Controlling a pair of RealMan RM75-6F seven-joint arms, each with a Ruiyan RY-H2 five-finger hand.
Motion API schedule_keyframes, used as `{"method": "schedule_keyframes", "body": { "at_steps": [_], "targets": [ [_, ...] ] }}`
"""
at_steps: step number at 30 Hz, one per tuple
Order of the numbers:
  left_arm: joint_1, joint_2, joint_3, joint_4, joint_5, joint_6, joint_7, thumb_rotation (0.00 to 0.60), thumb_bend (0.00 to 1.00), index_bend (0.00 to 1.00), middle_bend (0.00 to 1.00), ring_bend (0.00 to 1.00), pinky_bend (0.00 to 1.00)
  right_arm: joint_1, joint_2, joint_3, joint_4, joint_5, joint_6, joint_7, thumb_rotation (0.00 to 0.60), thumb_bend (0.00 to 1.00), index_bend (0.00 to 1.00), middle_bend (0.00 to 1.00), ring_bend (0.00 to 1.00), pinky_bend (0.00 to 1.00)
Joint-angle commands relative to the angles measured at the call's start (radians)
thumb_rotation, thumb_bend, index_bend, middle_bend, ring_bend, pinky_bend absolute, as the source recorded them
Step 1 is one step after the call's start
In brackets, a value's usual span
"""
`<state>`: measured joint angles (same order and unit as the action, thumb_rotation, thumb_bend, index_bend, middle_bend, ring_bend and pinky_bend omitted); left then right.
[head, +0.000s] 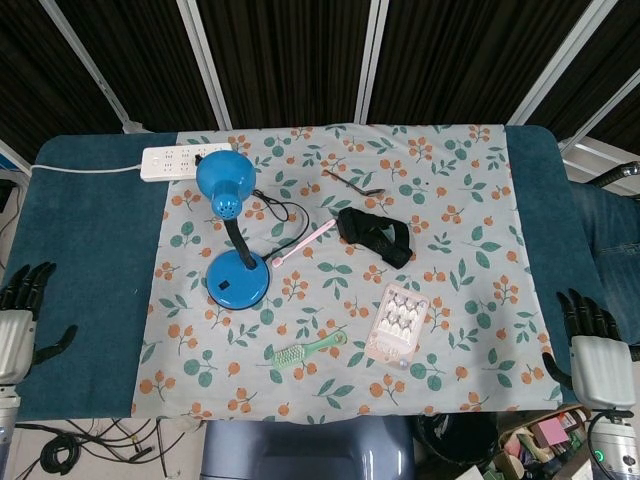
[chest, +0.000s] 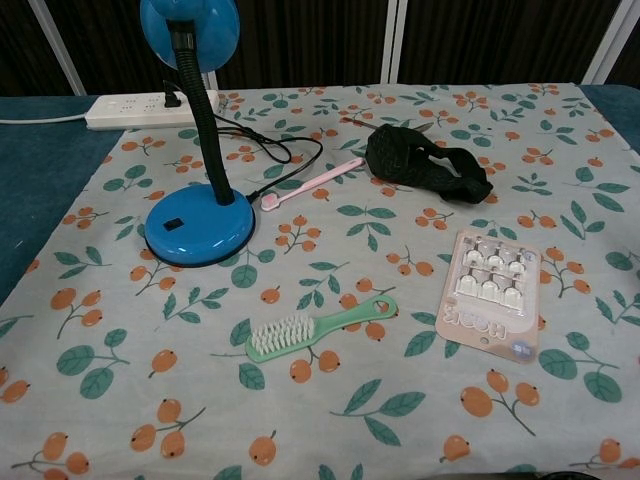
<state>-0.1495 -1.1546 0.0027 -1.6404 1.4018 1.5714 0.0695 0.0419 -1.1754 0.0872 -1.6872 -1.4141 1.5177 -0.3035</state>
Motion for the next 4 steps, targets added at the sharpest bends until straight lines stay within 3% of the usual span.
{"method": "schedule_keyframes", "body": {
  "at_steps": [1,4],
  "targets": [
    [0.011,0.037,0.007,-0.028,-0.038,-0.038,-0.005,0.6,0.24,0.07,0.07,0.0,0.17,0.0,0.0,0.0,-0.001,-0.002,0.002,0.002,0.6,0.18,0.0,0.04,0.06,0.13],
    [0.011,0.052,0.004,-0.048,-0.058,-0.059,0.005,0.6,0.23,0.07,0.07,0.0,0.17,-0.001,0.001,-0.001,0.0,-0.003,0.001,0.004,0.6,0.18,0.0,0.04,0.06,0.13]
  ]
}}
